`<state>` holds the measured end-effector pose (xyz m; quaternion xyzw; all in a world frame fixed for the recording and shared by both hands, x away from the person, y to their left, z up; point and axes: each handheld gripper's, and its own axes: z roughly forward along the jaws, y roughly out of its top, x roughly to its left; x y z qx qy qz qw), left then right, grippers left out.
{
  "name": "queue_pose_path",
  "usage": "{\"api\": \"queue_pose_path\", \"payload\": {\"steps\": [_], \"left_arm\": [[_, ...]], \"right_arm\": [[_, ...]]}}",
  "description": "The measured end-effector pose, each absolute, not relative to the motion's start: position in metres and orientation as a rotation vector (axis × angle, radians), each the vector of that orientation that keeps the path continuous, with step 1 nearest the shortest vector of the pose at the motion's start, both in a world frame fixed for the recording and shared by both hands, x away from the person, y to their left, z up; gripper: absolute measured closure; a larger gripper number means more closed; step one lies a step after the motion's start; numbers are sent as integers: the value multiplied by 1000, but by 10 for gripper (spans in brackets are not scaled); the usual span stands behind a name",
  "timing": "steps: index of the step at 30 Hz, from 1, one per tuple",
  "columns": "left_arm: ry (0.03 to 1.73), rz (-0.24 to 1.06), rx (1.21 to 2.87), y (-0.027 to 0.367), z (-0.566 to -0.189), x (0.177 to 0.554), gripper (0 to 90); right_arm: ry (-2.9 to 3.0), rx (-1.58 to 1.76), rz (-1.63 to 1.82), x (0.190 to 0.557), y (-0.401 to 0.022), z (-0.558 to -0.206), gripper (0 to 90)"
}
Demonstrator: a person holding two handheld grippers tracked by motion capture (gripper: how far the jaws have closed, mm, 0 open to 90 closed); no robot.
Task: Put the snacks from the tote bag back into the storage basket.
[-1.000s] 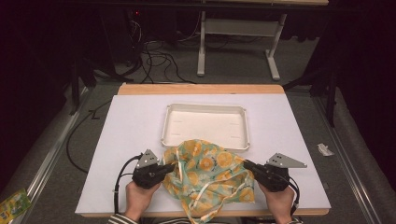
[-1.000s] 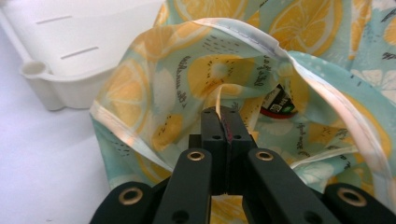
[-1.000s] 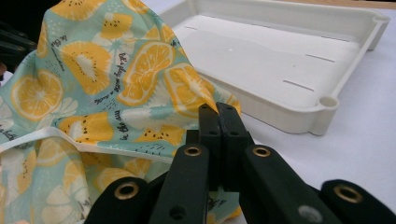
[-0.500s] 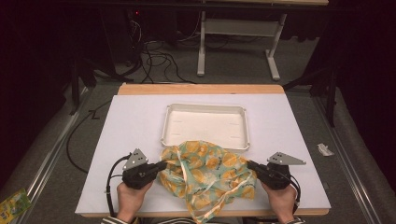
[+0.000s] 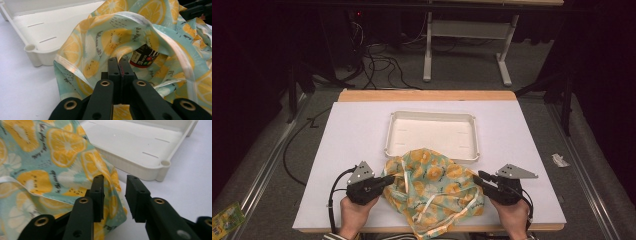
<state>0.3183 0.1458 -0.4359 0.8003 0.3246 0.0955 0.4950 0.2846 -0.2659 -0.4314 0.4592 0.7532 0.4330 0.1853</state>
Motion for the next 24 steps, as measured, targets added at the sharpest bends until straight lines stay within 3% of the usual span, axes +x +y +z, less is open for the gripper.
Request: {"api": "queue_pose_path", "payload": {"steps": [11,24], "left_arm": [[784,218,1935,144,-436,318,900],[782,212,1934,144,-435,319,900]], "right_arm": [[2143,1145,1252,267,-248,-411,566],[2261,1047,1251,269,-225,-422,512]]}}
